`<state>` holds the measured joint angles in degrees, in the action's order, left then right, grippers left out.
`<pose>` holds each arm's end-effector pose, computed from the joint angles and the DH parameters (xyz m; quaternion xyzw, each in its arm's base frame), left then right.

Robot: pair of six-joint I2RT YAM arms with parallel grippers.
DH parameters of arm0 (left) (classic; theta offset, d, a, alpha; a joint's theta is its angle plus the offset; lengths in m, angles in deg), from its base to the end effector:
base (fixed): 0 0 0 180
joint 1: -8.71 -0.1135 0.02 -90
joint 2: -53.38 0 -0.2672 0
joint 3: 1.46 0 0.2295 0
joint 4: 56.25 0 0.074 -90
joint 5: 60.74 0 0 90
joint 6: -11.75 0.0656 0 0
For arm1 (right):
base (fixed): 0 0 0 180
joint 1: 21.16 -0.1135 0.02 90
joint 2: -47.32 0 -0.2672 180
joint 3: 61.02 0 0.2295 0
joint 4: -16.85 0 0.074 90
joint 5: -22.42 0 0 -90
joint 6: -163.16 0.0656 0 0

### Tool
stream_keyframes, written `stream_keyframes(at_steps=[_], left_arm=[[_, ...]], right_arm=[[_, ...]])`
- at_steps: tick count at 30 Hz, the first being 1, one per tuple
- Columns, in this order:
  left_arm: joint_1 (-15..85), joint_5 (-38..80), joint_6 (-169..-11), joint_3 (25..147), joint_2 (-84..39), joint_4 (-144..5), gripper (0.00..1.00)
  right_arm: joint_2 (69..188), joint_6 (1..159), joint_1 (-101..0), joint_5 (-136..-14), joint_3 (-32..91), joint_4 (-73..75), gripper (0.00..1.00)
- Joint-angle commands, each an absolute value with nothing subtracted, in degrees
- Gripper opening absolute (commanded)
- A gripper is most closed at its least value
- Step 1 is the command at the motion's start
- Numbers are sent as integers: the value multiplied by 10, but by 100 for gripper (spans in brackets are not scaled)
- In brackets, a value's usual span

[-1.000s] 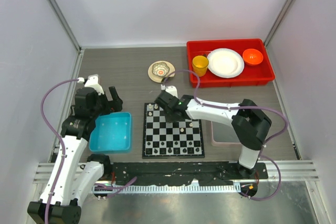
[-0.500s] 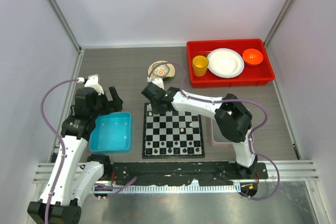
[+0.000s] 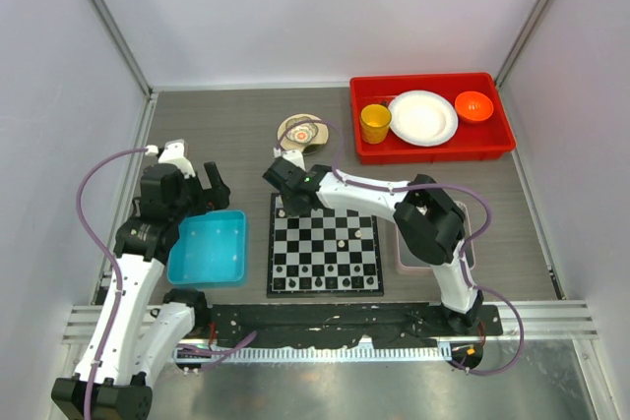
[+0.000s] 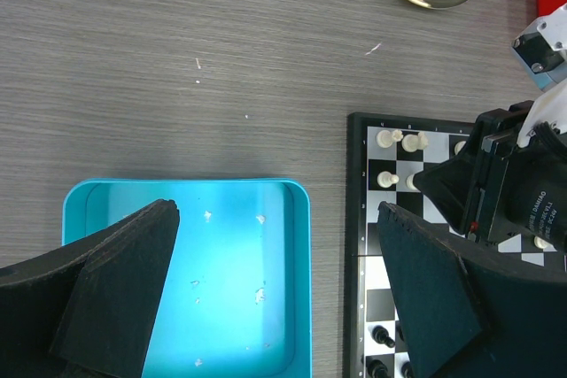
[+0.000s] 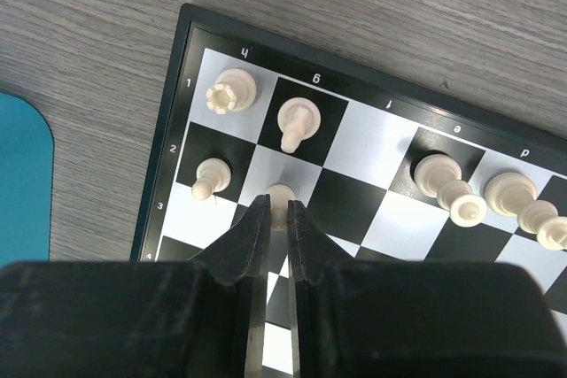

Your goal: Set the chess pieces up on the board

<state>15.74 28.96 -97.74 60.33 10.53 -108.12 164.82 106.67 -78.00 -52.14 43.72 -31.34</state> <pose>0.1571 -0.0197 0.2938 -0.0941 0.8735 -0.1118 0.4644 0.2519 0.3536 0.1799 -0.1610 0.9463 0.0846 0.2674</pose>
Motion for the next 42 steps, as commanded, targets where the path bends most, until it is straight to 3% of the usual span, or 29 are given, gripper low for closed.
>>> stream_keyframes(at_steps=[1,17,30,42], left_arm=[[158,282,-976,601,113,-1064,100],[158,282,-976,601,114,-1064,100],[159,282,-976,600,115,-1063,100],[158,284,-976,601,113,-1064,100]], right_arm=[[1652,1063,-783,-523,459,-309,7],[1662,1059,-783,-514,463,-308,9],[1660,1059,-783,-516,465,-308,32],[1619,1061,-783,-532,461,-302,36]])
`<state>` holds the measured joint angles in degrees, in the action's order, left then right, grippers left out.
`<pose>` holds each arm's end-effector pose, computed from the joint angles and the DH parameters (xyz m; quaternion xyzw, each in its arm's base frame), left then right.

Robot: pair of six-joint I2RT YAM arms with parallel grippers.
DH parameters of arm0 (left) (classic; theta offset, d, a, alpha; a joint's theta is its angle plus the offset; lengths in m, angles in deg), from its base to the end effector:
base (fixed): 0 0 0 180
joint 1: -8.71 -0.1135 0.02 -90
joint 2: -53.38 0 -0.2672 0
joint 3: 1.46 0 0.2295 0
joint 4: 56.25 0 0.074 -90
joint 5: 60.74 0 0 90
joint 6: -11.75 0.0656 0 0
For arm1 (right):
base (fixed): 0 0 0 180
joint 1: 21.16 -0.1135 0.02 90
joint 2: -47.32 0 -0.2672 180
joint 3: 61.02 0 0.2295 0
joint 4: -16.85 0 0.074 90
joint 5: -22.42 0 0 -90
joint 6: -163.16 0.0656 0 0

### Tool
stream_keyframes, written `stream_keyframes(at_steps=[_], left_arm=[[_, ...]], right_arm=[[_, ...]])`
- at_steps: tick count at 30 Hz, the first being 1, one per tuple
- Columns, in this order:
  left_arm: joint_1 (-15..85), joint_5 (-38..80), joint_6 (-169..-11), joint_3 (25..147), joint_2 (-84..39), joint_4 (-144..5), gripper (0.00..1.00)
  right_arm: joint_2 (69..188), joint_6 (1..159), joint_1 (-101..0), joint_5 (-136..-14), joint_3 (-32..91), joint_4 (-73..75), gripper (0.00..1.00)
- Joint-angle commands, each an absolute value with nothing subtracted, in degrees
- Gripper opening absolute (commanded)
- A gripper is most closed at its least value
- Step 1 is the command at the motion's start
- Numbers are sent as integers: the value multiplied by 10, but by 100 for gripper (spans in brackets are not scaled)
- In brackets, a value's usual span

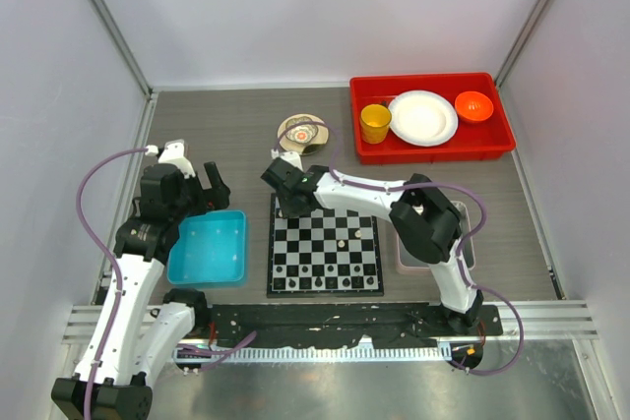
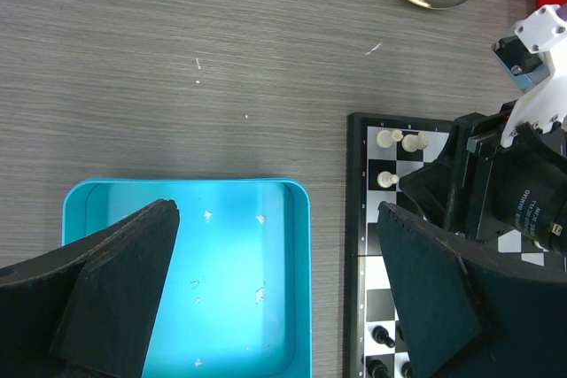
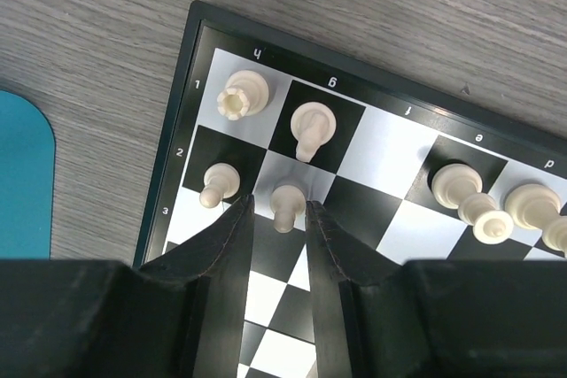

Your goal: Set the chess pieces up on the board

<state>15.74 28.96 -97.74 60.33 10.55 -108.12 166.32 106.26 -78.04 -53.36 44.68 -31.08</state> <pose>0.1571 -0.0197 0.2939 -0.0941 0.8734 -0.1118 0.4646 0.2534 0.3590 0.1738 -0.1679 0.9469 0.0895 0.2591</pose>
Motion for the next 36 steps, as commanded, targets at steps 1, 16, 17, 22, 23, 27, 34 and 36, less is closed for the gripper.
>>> stream_keyframes(at_steps=[1,16,17,22,23,27,34,36], left_arm=[[158,283,-976,601,114,-1063,100],[158,282,-977,600,113,-1064,100],[158,282,-976,600,113,-1064,100],[158,280,-976,600,111,-1063,100],[158,280,-976,600,110,-1063,100],[158,279,-976,601,108,-1063,100],[158,280,-977,601,108,-1064,100],[159,279,-976,601,108,-1063,100]], right_arm=[[1614,1061,-783,-529,456,-305,36],[1387,1113,-783,-445,242,-335,36],[1366,1117,-783,-446,228,-337,36],[1328,1147,-783,-482,151,-319,36],[1326,1150,-783,-489,143,-313,36],[1332,1157,-783,-507,124,-288,36],[1363,1160,-783,-492,131,-301,36],[1366,1160,-783,-498,127,-298,36]])
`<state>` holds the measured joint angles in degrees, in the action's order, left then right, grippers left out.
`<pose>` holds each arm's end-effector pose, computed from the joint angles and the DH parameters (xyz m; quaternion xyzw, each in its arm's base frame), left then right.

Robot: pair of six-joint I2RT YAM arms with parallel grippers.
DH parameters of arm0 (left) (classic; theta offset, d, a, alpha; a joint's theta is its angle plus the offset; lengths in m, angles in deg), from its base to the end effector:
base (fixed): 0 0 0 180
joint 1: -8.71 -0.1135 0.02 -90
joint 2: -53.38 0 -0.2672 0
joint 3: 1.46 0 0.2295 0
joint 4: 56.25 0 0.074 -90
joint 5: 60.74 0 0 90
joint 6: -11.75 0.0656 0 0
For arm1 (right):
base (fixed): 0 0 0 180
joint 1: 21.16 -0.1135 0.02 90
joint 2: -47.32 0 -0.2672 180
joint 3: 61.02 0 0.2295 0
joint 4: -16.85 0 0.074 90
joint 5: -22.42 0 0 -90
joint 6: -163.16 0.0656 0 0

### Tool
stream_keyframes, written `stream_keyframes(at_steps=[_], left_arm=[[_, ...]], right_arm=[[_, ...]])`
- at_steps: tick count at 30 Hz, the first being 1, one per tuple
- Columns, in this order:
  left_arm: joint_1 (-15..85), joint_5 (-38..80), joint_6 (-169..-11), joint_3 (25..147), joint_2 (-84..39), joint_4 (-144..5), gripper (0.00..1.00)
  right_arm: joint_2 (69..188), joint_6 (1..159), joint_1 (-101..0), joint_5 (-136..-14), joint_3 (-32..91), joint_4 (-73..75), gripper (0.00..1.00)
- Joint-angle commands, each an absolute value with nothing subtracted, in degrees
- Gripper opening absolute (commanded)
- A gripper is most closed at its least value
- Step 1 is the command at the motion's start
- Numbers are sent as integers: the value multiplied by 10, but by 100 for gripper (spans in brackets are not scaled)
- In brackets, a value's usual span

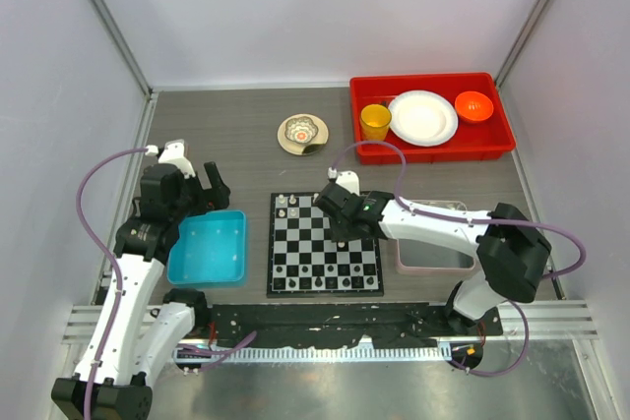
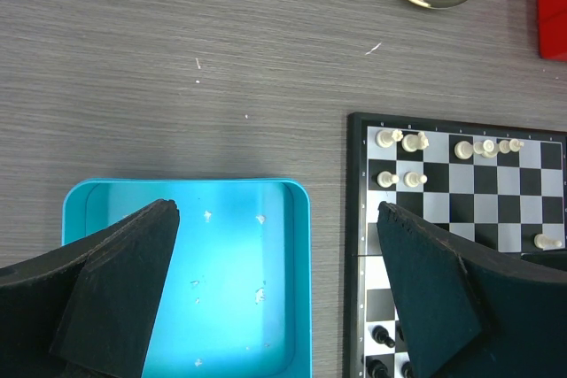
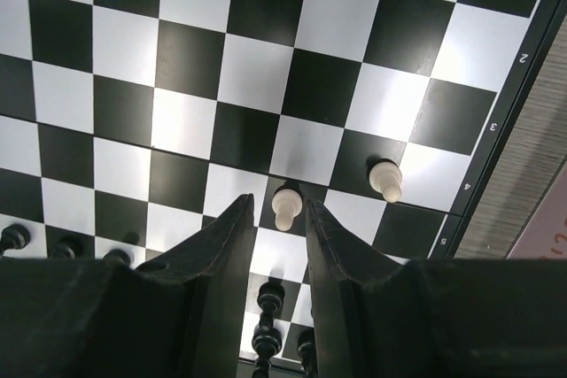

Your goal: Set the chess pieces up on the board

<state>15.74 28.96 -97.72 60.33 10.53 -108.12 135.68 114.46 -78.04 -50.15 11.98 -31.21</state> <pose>0.1571 -0.0197 0.2938 -0.0939 0.8735 -0.1117 0.4645 0.1775 0.2361 0.1976 -0.0959 0.9578 0.0752 0.2602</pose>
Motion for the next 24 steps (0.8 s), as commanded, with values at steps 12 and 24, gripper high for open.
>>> stream_keyframes(at_steps=[12,24], left_arm=[[158,279,-976,600,108,-1063,100],[158,279,-976,600,110,-1063,100]], right_arm=[[1377,1163,-783,-507,113,-294,36],[1383,1165,-784,-509,107,-295,31]])
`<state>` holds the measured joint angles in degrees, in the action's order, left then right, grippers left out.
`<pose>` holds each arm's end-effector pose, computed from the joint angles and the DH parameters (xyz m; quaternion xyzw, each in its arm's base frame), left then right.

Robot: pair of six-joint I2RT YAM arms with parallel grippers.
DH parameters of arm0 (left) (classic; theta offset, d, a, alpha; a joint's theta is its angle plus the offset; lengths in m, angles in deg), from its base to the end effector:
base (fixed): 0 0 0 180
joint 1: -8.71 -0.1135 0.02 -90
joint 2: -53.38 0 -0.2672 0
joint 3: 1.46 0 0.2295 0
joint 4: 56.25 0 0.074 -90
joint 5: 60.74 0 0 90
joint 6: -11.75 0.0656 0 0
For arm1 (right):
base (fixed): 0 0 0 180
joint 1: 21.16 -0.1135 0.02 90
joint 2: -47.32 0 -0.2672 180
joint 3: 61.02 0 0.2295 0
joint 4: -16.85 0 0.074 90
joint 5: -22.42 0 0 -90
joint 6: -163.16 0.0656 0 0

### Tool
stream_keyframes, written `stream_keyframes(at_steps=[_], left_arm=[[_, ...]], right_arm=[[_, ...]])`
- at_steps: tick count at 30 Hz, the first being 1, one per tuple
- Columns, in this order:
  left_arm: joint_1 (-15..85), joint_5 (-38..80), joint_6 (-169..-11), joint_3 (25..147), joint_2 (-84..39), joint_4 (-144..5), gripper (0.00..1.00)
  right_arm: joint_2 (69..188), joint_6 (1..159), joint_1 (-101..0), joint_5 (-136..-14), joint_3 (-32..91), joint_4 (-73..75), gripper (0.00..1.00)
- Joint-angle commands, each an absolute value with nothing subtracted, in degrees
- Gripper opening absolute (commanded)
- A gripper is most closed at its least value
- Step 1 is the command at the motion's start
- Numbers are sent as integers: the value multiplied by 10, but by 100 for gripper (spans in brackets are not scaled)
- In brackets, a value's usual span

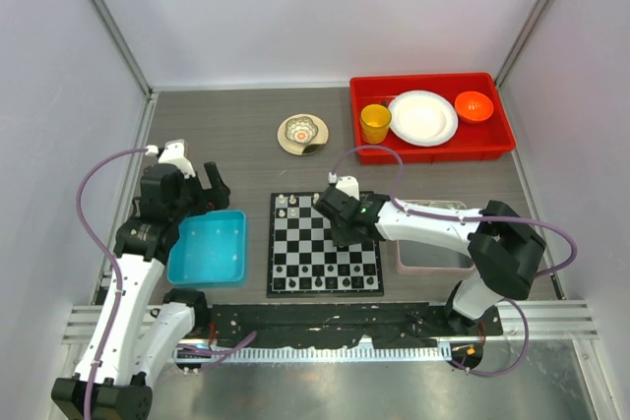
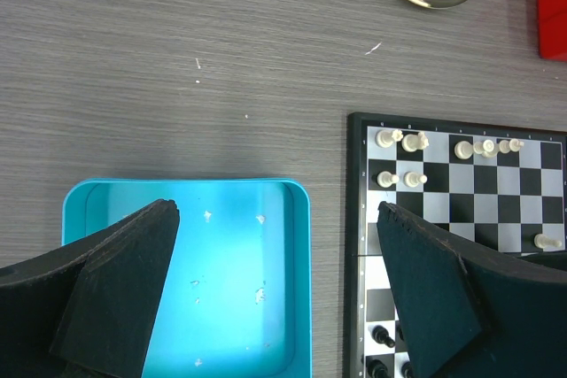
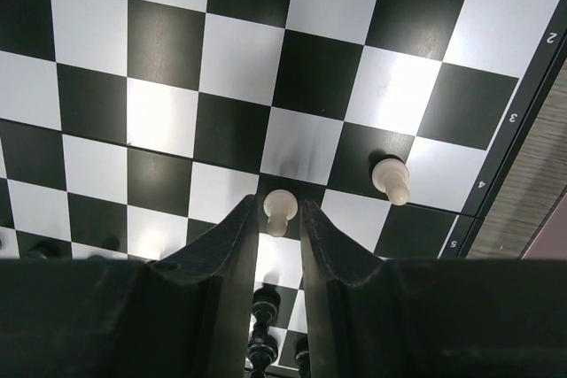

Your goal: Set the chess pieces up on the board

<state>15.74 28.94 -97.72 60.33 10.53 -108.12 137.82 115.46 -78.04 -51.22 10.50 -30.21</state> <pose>0.1571 -0.0197 0.2938 -0.0939 0.8735 -0.1119 0.4644 0.1766 0.2369 0.1809 -0.0936 0.9642 0.0662 0.2392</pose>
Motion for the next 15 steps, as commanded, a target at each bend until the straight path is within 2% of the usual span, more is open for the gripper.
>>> stream_keyframes(at_steps=[1,7,15], left_arm=[[158,279,-976,600,109,-1063,100],[158,279,-976,600,111,-1064,100],[158,279,-976,600,111,-1064,100]], right_arm=[[1384,1165,-785,-511,107,-294,31],[1386,1165,-784,-514,107,-295,28],[1386,1160,-784,-511,125,-295,10]])
